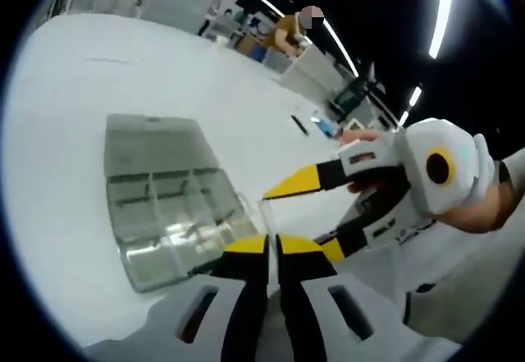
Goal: Insert the divider into the dual guide fixture by aligning both edges with the guide slots and pushing it downward to the bottom, including one-sided entry, uneven engagement, binding, and posture correction.
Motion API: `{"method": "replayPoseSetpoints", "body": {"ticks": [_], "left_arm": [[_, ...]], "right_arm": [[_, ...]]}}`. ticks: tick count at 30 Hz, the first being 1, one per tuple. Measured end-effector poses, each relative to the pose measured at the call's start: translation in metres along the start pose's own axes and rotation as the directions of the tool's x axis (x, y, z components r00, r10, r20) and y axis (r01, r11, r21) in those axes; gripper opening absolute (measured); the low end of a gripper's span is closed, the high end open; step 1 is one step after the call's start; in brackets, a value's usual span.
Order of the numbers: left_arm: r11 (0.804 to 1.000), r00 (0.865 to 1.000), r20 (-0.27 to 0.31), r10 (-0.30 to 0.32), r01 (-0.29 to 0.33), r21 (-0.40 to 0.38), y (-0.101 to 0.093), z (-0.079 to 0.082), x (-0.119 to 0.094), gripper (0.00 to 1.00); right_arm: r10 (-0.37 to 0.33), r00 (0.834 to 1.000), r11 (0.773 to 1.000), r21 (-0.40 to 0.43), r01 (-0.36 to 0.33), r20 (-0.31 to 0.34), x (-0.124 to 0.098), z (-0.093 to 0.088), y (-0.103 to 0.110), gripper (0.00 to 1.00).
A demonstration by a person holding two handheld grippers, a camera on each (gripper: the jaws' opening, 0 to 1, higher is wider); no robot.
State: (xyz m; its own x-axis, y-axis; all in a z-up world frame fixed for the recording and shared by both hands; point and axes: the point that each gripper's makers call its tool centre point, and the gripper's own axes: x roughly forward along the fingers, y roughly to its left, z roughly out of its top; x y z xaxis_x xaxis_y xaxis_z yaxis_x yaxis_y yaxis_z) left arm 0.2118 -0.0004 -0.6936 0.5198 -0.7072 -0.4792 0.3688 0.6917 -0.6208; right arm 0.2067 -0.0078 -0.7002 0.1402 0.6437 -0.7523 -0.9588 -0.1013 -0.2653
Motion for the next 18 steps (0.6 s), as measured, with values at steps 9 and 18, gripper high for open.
{"method": "replayPoseSetpoints", "body": {"ticks": [9,18], "left_arm": [[0.999,1.000,0.003,-0.002,0.002,-0.035,0.0012,0.0010,-0.0009,0.00],[1.000,1.000,0.018,0.001,0.000,-0.027,0.0031,0.0036,-0.0010,0.00]], "right_arm": [[-0.011,1.000,1.000,0.008,0.011,0.002,0.0013,0.0011,-0.0008,0.28],[-0.015,1.000,1.000,0.017,0.015,-0.007,0.0013,-0.0010,-0.0031,0.28]]}}
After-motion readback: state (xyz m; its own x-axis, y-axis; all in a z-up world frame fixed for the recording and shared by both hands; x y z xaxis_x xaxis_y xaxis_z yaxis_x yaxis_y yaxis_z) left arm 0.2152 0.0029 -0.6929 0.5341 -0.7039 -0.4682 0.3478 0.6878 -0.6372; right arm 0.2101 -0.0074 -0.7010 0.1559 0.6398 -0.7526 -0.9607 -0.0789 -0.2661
